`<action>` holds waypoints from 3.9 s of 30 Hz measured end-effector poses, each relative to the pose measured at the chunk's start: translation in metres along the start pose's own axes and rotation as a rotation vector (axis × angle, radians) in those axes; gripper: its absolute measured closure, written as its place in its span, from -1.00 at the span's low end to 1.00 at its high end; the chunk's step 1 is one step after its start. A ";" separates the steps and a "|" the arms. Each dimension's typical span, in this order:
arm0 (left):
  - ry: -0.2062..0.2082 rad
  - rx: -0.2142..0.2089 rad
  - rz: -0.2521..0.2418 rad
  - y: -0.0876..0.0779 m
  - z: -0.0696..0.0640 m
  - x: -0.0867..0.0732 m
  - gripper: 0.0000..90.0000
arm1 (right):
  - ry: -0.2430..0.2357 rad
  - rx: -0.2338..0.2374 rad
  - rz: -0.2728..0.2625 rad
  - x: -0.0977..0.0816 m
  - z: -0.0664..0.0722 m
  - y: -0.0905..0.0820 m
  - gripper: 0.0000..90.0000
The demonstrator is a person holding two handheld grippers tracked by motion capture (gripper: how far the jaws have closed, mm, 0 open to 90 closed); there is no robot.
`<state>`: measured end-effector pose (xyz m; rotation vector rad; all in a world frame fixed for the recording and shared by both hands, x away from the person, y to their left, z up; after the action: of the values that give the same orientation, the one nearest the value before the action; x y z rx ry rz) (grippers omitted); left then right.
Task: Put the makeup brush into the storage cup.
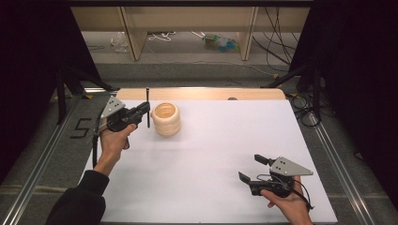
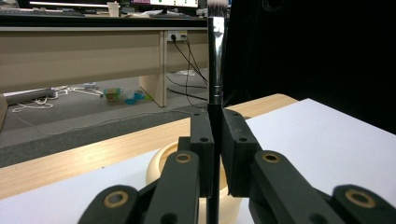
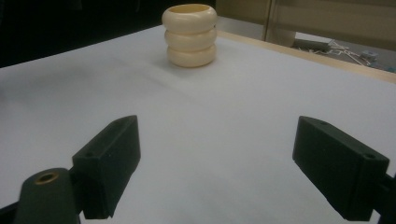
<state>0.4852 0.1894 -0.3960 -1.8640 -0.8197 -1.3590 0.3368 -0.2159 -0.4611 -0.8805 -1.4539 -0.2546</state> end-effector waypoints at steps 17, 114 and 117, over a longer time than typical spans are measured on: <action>0.018 0.006 -0.011 0.016 -0.007 0.018 0.85 | 0.001 0.008 0.024 -0.001 0.000 -0.002 -0.64; -0.037 0.073 -0.003 0.081 -0.002 -0.005 0.85 | -0.019 0.004 -0.022 0.001 -0.001 0.000 -0.64; -0.036 0.076 0.001 0.080 -0.002 -0.006 0.85 | -0.018 0.003 -0.021 0.001 -0.001 0.000 -0.64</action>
<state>0.5475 0.1415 -0.4144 -1.8346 -0.8768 -1.2797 0.3377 -0.2160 -0.4598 -0.8672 -1.4810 -0.2606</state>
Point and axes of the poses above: each handheld gripper's, and its own axes: y roughly forward along the jaws, x roughly out of its top, z roughly to its left, the point moved 5 cm from there along y, roughly forward along the jaws, and after that the axes turned 10 degrees about -y, right-handed, at the moved point
